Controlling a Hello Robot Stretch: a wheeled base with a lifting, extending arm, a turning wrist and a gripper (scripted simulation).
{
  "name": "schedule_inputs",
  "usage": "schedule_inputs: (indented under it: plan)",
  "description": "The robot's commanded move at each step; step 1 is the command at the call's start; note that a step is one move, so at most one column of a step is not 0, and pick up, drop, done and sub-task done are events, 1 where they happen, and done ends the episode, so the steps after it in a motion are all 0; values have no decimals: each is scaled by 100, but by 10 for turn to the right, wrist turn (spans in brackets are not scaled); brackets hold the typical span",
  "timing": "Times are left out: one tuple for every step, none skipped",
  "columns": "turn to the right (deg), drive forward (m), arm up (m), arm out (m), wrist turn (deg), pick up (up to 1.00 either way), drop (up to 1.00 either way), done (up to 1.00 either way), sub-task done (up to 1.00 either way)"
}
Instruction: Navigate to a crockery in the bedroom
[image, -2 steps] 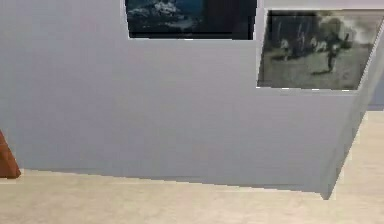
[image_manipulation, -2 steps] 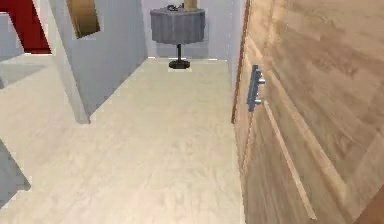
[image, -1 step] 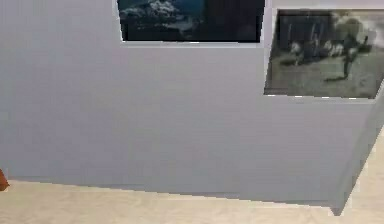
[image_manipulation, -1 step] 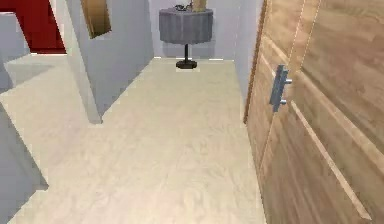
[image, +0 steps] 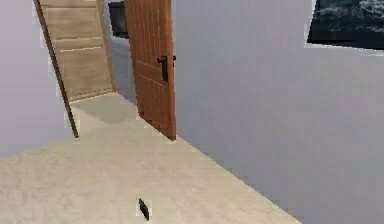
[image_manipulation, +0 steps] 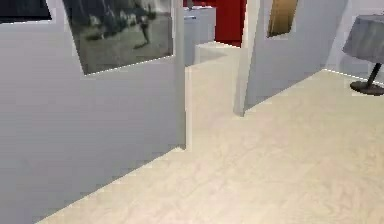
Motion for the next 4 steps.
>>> schedule_inputs:
  plan:
    - [-360,0,0,0,0,0,0,0,0]
    - [0,100,0,0,0,0,0,0,0]
    - [-30,0,0,0,0,0,0,0,0]
    - [0,40,0,0,0,0,0,0,0]
